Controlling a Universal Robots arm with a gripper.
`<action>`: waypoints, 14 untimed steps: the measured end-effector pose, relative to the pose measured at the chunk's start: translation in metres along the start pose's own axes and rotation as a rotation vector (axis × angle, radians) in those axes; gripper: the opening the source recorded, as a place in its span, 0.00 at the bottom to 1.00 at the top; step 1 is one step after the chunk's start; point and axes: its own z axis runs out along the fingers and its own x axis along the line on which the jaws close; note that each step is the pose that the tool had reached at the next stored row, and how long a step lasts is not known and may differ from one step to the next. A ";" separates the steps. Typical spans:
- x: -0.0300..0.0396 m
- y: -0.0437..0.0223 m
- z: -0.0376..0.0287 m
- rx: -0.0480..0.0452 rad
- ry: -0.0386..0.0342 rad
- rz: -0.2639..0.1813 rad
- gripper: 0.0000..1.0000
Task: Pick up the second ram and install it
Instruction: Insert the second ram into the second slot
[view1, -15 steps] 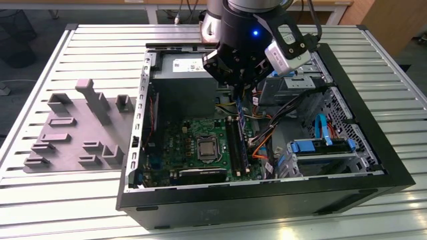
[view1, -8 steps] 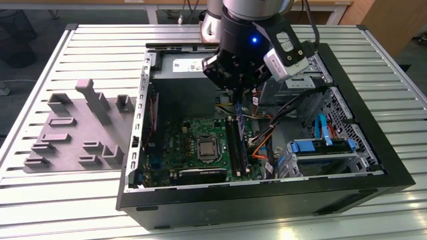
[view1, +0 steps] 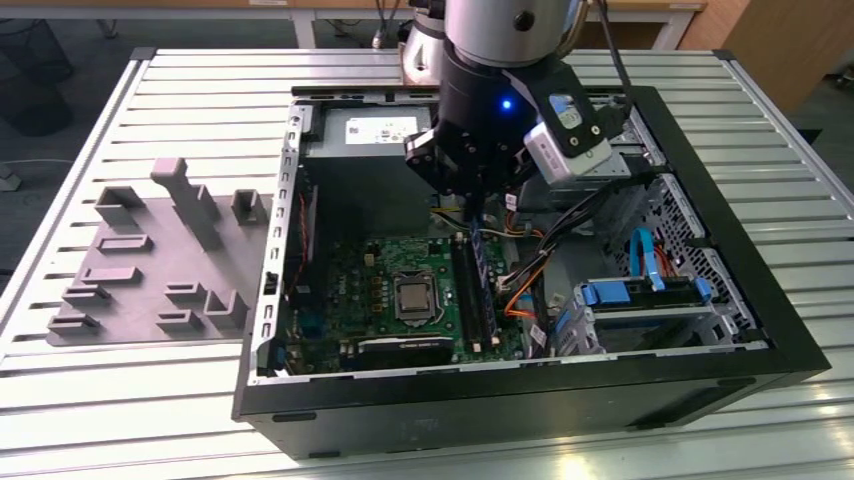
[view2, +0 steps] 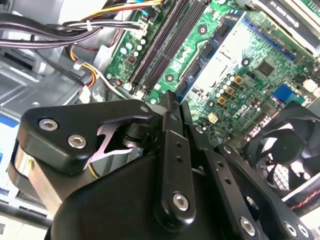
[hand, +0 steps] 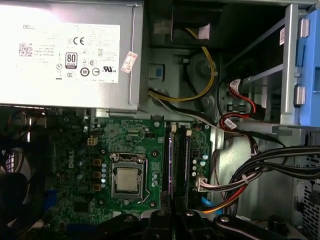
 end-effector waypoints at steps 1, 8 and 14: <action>0.0000 -0.0020 0.0014 0.0000 0.0000 0.000 0.14; 0.0000 -0.0039 0.0054 -0.0002 -0.0001 0.001 0.14; -0.0018 -0.0039 0.0130 -0.0003 -0.0001 0.001 0.14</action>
